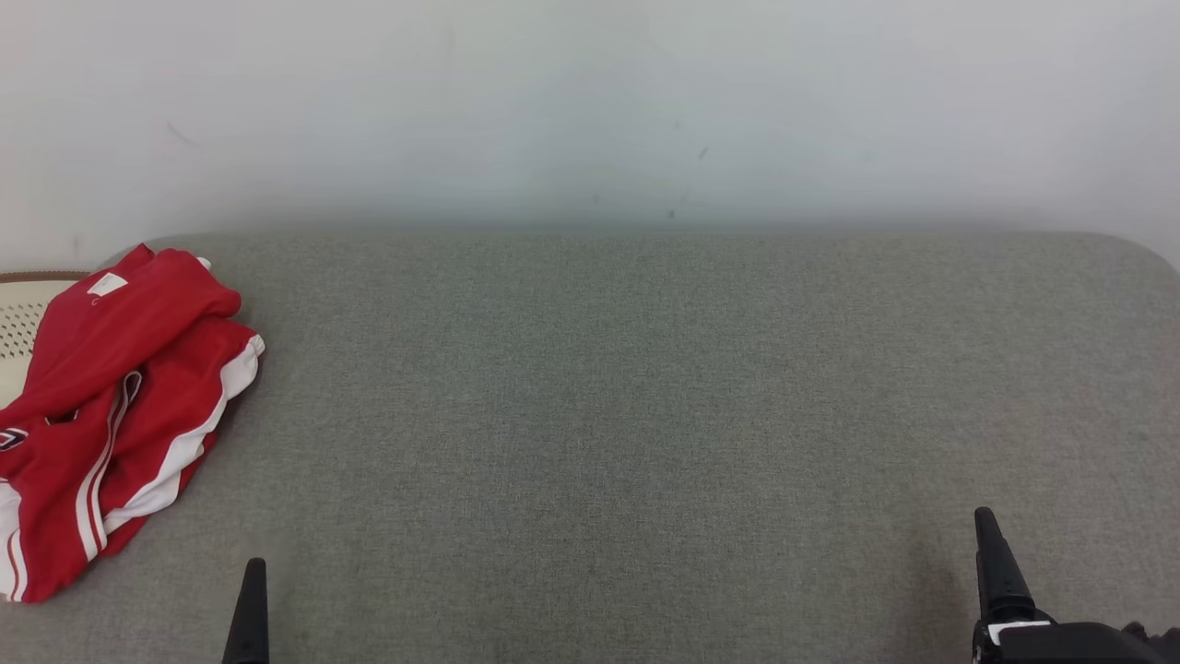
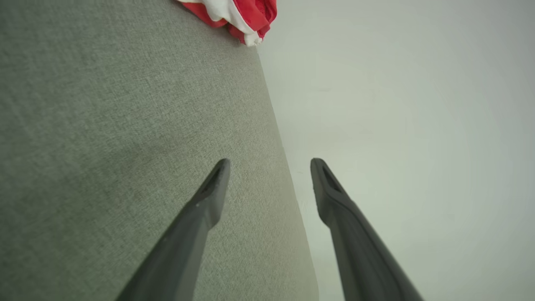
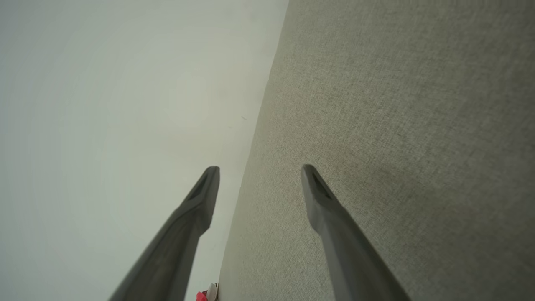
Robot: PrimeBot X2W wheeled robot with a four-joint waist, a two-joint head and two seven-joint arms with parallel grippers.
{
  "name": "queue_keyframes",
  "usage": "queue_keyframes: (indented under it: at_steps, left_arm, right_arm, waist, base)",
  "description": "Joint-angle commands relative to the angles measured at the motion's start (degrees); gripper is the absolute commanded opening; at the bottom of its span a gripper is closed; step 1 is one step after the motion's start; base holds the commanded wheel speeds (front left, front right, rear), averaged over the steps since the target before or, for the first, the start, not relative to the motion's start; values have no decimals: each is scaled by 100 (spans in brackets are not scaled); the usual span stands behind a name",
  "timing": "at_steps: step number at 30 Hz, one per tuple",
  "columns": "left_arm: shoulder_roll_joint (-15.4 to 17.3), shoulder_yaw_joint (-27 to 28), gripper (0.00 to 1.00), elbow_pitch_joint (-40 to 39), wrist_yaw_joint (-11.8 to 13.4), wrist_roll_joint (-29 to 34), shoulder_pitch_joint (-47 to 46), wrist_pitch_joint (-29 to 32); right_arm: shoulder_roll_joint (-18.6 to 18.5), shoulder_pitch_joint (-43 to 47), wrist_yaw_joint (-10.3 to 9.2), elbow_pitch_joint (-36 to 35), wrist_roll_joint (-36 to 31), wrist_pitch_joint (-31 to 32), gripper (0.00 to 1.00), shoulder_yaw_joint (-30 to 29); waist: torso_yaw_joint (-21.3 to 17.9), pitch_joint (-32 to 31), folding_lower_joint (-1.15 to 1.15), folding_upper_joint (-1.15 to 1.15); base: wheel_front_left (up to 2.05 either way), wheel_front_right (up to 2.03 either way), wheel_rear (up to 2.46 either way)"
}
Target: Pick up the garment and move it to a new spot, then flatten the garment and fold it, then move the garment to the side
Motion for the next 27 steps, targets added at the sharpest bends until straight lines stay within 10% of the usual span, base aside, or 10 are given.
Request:
queue_keyframes:
  at_steps: [1, 27]
  left_arm:
    - [33, -38, 100, -164, 50, 270, 4, -66]
    - [55, -364, 100, -590, 648, 3211, 133, -587]
  right_arm:
    - [-52, -109, 1, -125, -316, -65, 100, 65]
    - [-81, -112, 2, -445, -3365, -588, 100, 440]
  waist:
    - [0, -2, 0, 0]
    - [14, -12, 0, 0]
  base:
    - [0, 0, 0]
    - [0, 0, 0]
